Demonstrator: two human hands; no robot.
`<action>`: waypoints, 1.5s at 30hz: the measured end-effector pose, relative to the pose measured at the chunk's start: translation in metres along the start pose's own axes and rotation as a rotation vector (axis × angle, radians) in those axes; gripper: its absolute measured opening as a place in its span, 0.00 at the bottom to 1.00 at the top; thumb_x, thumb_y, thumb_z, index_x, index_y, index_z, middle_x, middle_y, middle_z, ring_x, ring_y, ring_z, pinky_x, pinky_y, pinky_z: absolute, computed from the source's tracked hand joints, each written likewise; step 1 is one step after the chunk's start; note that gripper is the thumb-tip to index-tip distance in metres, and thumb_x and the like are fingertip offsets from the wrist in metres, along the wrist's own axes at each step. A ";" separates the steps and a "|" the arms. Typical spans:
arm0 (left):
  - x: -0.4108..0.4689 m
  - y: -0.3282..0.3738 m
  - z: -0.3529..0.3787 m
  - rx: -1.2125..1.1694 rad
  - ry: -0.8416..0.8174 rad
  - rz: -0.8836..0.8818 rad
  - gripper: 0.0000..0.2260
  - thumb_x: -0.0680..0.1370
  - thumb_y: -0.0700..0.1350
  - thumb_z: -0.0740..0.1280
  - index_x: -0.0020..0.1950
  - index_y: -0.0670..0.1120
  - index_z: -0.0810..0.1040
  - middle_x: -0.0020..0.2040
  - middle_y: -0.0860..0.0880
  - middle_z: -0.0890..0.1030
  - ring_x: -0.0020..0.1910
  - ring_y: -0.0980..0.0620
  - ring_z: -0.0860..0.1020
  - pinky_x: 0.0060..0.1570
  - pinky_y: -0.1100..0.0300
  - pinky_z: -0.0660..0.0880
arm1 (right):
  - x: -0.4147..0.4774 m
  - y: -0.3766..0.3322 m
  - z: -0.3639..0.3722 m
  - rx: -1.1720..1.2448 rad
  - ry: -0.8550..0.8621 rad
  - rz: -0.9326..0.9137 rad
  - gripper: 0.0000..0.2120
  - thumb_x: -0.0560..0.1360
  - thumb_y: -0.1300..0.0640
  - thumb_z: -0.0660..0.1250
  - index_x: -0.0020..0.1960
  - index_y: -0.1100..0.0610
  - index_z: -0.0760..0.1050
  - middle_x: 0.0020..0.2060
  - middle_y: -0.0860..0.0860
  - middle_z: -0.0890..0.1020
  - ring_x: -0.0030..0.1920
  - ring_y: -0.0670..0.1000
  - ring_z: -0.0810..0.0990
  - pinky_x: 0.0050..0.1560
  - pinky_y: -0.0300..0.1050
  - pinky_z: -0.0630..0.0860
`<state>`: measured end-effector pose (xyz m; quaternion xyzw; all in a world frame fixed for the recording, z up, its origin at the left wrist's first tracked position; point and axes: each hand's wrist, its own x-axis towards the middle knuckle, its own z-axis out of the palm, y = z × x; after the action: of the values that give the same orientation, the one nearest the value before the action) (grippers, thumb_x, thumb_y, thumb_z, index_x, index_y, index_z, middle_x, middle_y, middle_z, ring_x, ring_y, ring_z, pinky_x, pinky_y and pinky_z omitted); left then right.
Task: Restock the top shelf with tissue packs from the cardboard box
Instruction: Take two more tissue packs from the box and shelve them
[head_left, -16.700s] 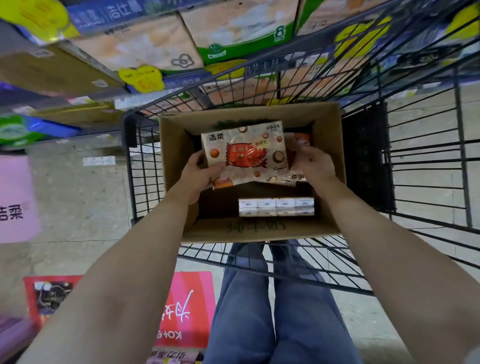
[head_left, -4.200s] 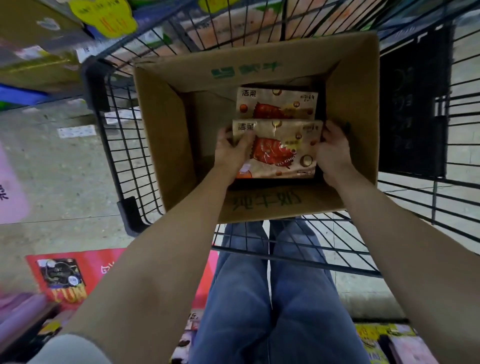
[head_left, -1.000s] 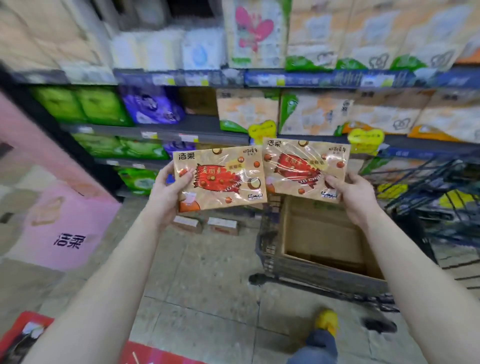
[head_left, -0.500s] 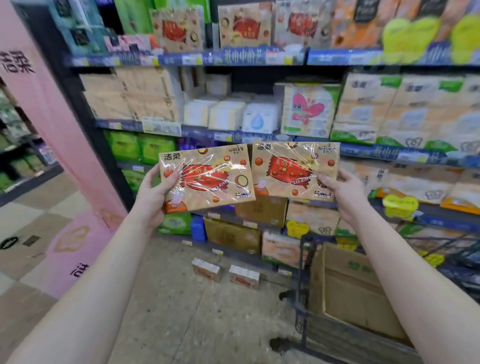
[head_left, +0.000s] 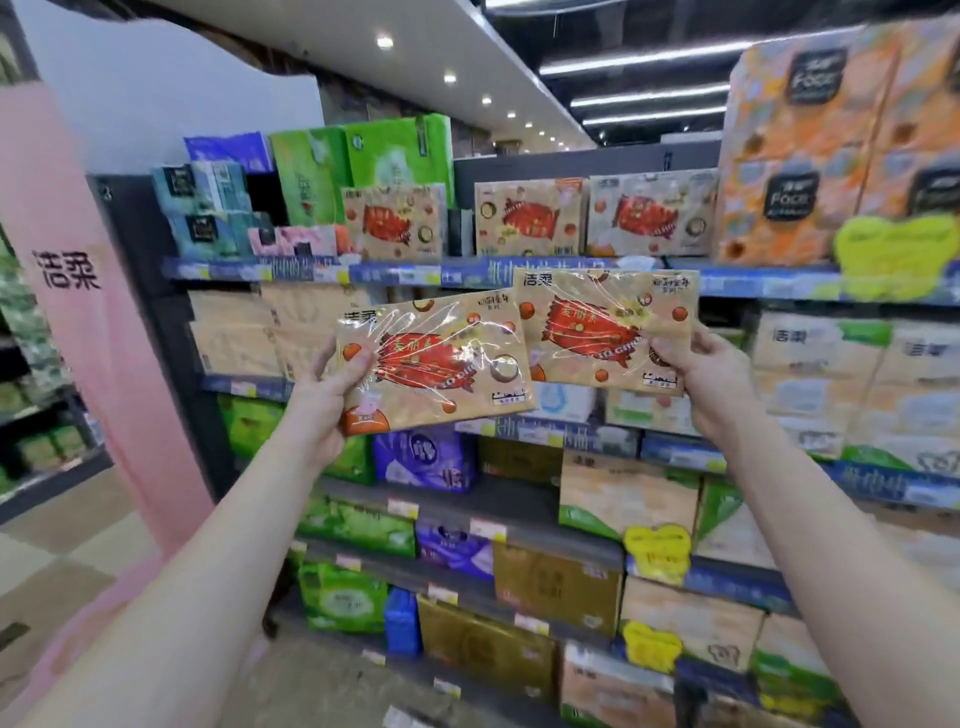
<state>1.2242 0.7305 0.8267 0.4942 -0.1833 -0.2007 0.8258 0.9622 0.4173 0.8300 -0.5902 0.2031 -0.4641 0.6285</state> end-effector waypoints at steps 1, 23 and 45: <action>0.013 0.004 0.002 -0.001 -0.005 0.006 0.32 0.78 0.39 0.73 0.79 0.52 0.64 0.46 0.50 0.89 0.45 0.50 0.88 0.36 0.53 0.85 | 0.012 -0.002 0.005 -0.032 -0.007 -0.008 0.16 0.78 0.62 0.72 0.64 0.52 0.80 0.56 0.53 0.86 0.48 0.58 0.86 0.37 0.51 0.84; 0.274 0.058 -0.014 -0.105 -0.193 0.118 0.25 0.80 0.39 0.72 0.74 0.53 0.73 0.62 0.45 0.86 0.58 0.46 0.85 0.51 0.47 0.85 | 0.207 -0.061 0.170 -0.135 0.128 -0.197 0.09 0.79 0.61 0.70 0.57 0.50 0.81 0.52 0.49 0.87 0.51 0.51 0.88 0.50 0.56 0.84; 0.361 0.044 0.023 -0.187 -0.312 0.159 0.33 0.76 0.41 0.75 0.79 0.46 0.68 0.68 0.41 0.81 0.57 0.45 0.86 0.49 0.49 0.85 | 0.286 -0.014 0.208 -0.750 0.282 -0.033 0.14 0.81 0.56 0.68 0.66 0.56 0.77 0.61 0.54 0.81 0.56 0.56 0.77 0.56 0.48 0.72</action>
<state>1.5271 0.5470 0.9143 0.3622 -0.3280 -0.2254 0.8429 1.2637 0.2989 0.9727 -0.7123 0.4333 -0.4441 0.3281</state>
